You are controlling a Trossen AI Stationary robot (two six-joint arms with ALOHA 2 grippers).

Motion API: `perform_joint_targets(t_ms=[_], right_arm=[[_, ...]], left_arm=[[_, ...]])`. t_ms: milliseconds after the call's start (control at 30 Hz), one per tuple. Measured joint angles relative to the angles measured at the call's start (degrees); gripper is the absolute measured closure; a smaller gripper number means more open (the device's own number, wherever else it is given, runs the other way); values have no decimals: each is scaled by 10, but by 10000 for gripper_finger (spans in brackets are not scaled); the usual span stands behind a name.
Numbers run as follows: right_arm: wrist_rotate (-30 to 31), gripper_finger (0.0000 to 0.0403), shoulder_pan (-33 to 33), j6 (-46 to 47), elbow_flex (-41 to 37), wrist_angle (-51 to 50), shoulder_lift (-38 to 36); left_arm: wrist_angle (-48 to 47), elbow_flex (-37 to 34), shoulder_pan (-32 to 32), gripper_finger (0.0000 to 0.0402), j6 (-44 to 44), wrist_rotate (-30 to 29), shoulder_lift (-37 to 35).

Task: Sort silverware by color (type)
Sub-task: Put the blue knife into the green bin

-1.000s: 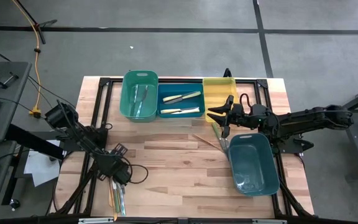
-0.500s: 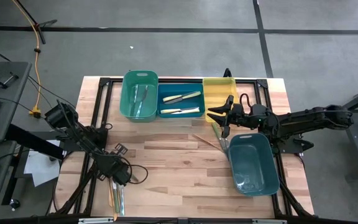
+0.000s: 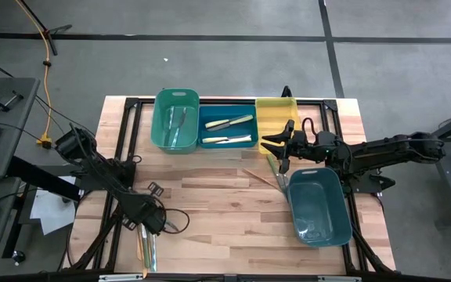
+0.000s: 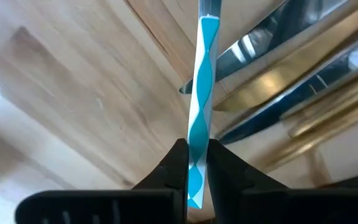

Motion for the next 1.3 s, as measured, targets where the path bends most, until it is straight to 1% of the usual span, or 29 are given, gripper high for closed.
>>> perform_joint_targets(t_ms=[67,200,333,433,533,700,800,900,967,1133,1200,1300], right_arm=[[0,300,0,0,0,0,0],[0,300,0,0,0,0,0],[0,300,0,0,0,0,0],[0,300,0,2,0,0,0],[0,300,0,3,0,0,0],[0,300,0,3,0,0,0],[0,300,0,3,0,0,0],[0,300,0,3,0,-5,0],[0,300,0,3,0,-6,0],[0,300,0,3,0,-11,0],[0,300,0,1,0,-8,0],[-3,300,0,1,0,7,0]], left_arm=[[-9,17,1,375,0,-6,-9],[-12,58,16,372,1,-43,-35],[-6,99,51,373,-2,-122,-69],[38,111,89,373,0,-174,-99],[137,111,132,373,38,-199,-129],[362,108,204,375,135,-201,-147],[531,77,242,375,198,-180,-148],[685,23,278,375,230,-154,-147],[764,-22,302,375,228,-154,-147],[967,-138,356,375,189,-157,-171],[1022,-172,377,375,171,-157,-183],[1034,-201,399,375,152,-162,-207]])
